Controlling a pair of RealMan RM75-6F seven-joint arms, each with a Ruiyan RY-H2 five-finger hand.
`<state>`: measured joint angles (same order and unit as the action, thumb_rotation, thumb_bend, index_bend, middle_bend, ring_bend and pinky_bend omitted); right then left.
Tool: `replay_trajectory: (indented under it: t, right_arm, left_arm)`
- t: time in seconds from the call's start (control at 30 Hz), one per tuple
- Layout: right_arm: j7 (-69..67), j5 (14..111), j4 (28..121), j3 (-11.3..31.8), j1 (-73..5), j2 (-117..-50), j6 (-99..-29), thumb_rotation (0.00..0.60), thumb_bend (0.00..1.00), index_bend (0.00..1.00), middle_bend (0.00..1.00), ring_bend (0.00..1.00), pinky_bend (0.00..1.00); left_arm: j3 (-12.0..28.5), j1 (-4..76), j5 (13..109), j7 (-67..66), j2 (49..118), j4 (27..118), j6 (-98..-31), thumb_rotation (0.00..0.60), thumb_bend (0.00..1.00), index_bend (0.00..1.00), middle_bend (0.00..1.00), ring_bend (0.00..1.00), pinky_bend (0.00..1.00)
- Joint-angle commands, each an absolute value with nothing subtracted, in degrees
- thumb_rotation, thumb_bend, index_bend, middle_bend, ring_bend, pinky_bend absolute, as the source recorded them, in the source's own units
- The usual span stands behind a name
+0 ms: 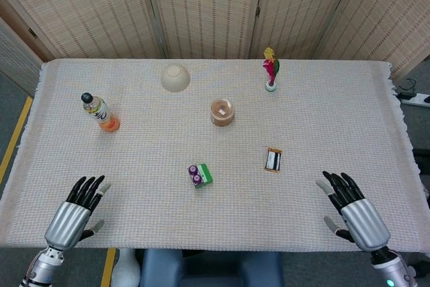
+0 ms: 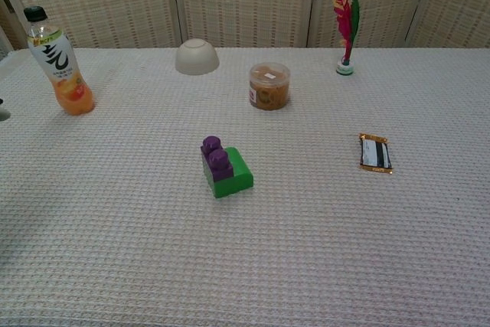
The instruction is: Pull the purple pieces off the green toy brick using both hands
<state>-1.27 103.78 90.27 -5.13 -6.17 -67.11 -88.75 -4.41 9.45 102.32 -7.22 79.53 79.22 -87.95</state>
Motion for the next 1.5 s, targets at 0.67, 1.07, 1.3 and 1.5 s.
replay_trajectory:
  t: [0.67,1.07,1.3,1.5]
  right_arm:
    - [-2.05,99.10,90.05,-2.86,-7.21,-67.31,-85.76,0.600,0.37,0.00,0.00,0.00,0.00]
    - [-3.43,96.11,89.83,-1.56,-7.96,-67.11,-83.92,0.600,0.37,0.00,0.00,0.00,0.00]
    - [-4.82,94.87,89.67,-0.89,-8.16,-66.66,-83.62,0.600,0.37,0.00,0.00,0.00,0.00]
    - [-6.01,94.34,89.62,-0.52,-8.16,-66.15,-83.81,0.600,0.37,0.00,0.00,0.00,0.00]
  left_arm:
    - [4.38,15.35,90.51,-17.51,100.68,85.42,-76.44,0.600,0.23,0.19,0.11,0.05,0.15]
    - [7.20,20.22,86.40,-22.64,106.27,84.82,-72.02,0.600,0.23,0.19,0.11,0.05,0.15]
    - [9.26,22.86,83.66,-24.69,109.87,82.37,-70.15,0.600,0.23,0.19,0.11,0.05,0.15]
    - [12.12,25.72,79.46,-26.20,112.95,78.87,-67.35,0.600,0.23,0.19,0.11,0.04,0.15]
